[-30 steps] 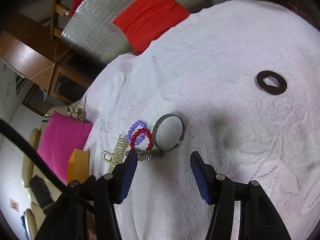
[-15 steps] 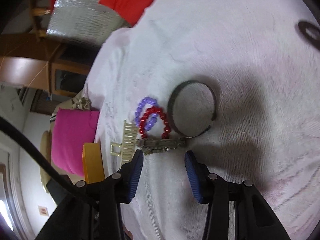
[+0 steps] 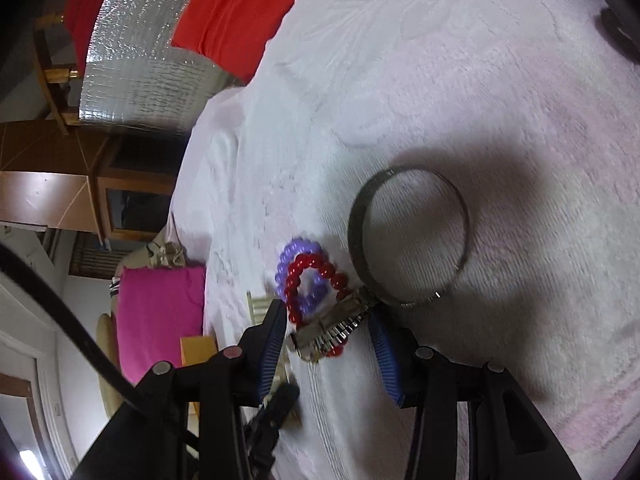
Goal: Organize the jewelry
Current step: 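Grasp the beige claw clip with the left tool while the right tool grasps the silver watch, then carry the claw clip and watch into the orange box and release both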
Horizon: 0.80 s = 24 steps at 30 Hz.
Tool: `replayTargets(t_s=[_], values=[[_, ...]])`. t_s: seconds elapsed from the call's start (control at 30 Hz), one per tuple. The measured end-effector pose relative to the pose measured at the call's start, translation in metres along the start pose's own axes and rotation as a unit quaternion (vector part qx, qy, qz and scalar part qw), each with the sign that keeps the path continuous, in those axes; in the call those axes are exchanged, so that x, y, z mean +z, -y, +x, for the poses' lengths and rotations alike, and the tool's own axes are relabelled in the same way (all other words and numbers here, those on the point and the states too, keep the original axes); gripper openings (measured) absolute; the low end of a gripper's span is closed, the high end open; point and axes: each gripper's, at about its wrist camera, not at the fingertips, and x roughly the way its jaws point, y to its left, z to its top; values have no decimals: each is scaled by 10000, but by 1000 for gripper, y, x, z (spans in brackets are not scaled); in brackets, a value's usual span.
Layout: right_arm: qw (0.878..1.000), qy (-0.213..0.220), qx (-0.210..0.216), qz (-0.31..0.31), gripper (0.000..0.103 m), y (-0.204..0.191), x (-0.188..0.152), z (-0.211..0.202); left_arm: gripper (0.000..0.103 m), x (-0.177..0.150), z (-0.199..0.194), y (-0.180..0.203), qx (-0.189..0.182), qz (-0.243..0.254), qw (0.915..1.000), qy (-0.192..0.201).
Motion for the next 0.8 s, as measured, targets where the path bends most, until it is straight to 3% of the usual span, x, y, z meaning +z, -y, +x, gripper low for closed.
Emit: replayTargets(t_s=[0.03, 0.1, 0.3, 0.63, 0.8], values=[[9999, 29, -94, -55, 27, -2, 0, 3, 12, -1, -1, -1, -5, -9, 10000, 3], [9998, 111, -163, -77, 17, -1, 1, 7, 12, -1, -2, -4, -25, -54, 10000, 13], [9994, 169, -60, -296, 3, -6, 0, -1, 11, 1, -15, -16, 88, -225, 9995, 196], [9946, 567, 246, -838, 3, -16, -5, -46, 11, 6, -34, -33, 247, -487, 9972, 514], [9837, 957, 368, -1477, 3, -37, -15, -65, 11, 9, -41, -34, 224, -533, 9964, 623]])
